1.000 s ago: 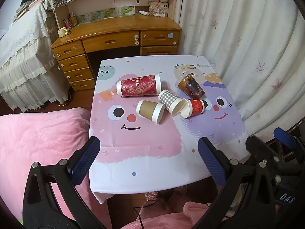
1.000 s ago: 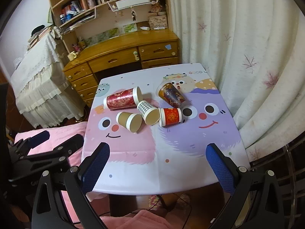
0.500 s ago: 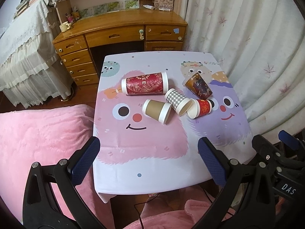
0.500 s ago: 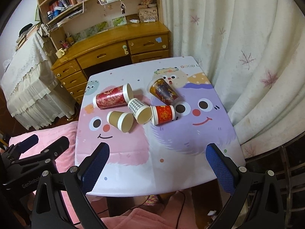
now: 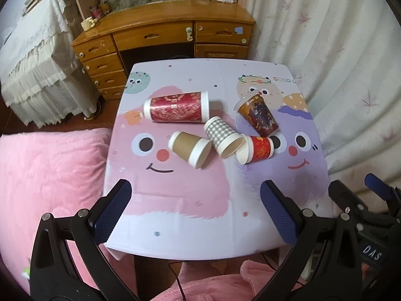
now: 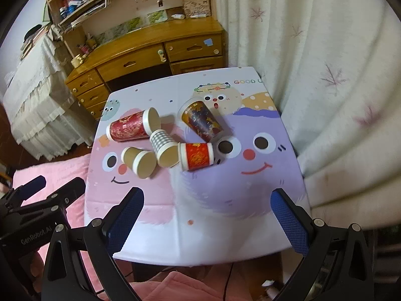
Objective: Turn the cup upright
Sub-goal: 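Reach the left tool to the lying clear printed cup and grasp it, then lift the clear printed cup with the left tool, turning it rim up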
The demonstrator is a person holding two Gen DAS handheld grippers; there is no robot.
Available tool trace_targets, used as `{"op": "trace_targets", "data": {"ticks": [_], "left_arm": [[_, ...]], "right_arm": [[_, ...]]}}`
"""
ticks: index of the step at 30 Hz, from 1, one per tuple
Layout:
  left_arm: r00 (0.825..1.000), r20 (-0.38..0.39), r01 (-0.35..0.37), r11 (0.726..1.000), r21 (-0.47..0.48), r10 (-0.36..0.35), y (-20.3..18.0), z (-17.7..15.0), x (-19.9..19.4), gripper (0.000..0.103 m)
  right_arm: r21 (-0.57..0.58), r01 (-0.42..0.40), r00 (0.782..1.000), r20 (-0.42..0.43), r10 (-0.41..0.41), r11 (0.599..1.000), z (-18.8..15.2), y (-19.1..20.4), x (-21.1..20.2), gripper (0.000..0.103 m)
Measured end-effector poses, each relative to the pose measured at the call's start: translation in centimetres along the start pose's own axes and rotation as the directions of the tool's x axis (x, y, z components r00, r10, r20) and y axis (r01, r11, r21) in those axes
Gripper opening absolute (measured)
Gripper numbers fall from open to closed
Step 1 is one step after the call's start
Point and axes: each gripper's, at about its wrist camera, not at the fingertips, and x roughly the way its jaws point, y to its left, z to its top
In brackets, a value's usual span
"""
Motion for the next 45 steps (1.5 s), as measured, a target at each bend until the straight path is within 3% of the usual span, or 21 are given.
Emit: {"op": "trace_targets", "data": {"ticks": [9,16,23,28,30,33,38,42,45], "left_arm": [[0.996,-0.092,-0.004,0.987,-0.158,-0.011,-7.9,6.0,6.4,0.102],[0.973,-0.217,0.010,0.953,-0.303,-0.079,-11.7,10.4,15.7,0.101],[0.928,-0.371,-0.096,0.929,-0.357,-0.046,-14.0,13.4,27.3,0.101],[0.891,-0.454,-0.155,0.917,-0.368,-0.032,-15.0,13.8,33.0,0.086],[0.880,-0.474,-0.178,0.911,-0.371,-0.020,-15.1,13.8,34.2,0.082],[0.877,-0.480,-0.174,0.907,-0.383,-0.035,-15.2,13.8,35.7,0.067],[0.887,-0.461,-0.164,0.911,-0.378,-0.032,-14.9,14.1,35.4,0.066],[0.903,-0.421,-0.089,0.924,-0.371,-0.081,-14.6,14.4,33.0,0.065],[0.905,-0.414,-0.055,0.937,-0.344,-0.099,-14.5,14.2,30.6,0.065]], "right_arm": [[-0.092,-0.145,0.988,-0.069,0.139,0.985,7.4,-9.3,7.3,0.103],[-0.149,-0.211,0.973,-0.122,0.194,0.966,11.5,-13.8,14.0,0.102],[-0.128,-0.241,0.953,-0.217,0.210,0.962,13.1,-17.3,19.7,0.102],[-0.103,-0.255,0.937,-0.271,0.220,0.961,12.7,-19.5,22.4,0.102],[-0.095,-0.261,0.930,-0.291,0.224,0.961,12.4,-20.0,22.9,0.102],[-0.091,-0.271,0.922,-0.309,0.232,0.958,11.9,-20.2,23.3,0.102],[-0.074,-0.277,0.914,-0.329,0.239,0.958,11.0,-20.4,23.5,0.102],[-0.070,-0.265,0.915,-0.332,0.228,0.962,11.0,-20.1,23.4,0.102],[-0.067,-0.261,0.914,-0.338,0.224,0.963,10.5,-19.7,22.8,0.102]]}}
